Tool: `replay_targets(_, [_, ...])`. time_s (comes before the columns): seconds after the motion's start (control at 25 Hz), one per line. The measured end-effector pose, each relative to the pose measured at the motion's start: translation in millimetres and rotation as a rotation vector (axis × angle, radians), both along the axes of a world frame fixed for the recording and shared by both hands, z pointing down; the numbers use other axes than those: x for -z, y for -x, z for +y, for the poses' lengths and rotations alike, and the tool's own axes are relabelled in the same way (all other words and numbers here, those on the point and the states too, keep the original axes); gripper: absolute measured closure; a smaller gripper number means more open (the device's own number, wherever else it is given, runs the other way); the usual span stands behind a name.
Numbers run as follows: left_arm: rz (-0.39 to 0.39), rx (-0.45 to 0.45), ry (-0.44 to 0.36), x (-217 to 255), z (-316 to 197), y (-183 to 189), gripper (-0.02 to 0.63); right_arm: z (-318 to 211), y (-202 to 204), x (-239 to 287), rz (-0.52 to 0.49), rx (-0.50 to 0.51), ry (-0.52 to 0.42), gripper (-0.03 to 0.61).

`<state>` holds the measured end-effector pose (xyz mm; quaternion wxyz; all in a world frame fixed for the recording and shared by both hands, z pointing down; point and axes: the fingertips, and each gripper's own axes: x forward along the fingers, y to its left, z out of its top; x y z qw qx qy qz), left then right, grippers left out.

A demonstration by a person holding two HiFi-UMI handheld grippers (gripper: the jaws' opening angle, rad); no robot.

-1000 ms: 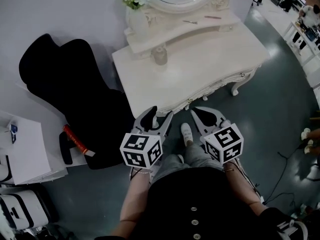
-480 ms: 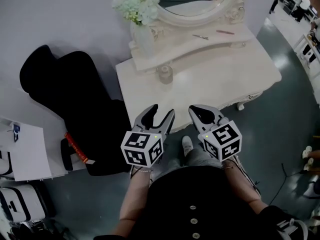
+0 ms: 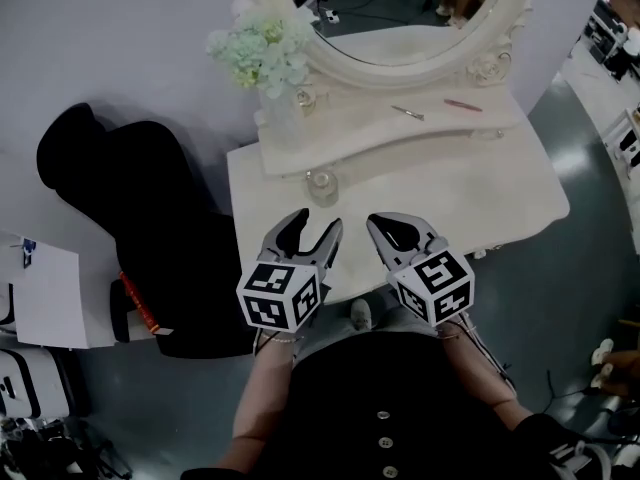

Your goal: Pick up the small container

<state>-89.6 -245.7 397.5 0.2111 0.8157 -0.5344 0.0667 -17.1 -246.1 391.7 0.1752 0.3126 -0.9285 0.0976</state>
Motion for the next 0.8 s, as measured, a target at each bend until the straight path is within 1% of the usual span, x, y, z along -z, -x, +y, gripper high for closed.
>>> replay_targets(0.12, [-0.004, 0.023, 0.008, -3, -13, -3, 0.390, -13, -3, -4, -0.001, 0.017, 0.009, 0.577])
replay_targets(0.32, [-0.010, 0.049, 0.032, -12, -22, -3, 0.390, -19, -8, -13, 0.000, 0.030, 0.032, 0.577])
replay_targets(0.6, [-0.021, 0.057, 0.053, -23, -31, -1, 0.390, -24, -21, -19, 0.011, 0.004, 0.039, 0.577])
replay_targets(0.8, [-0.028, 0.056, 0.057, -27, -38, 1, 0.390, -23, -21, -21, 0.024, -0.010, 0.044, 0.577])
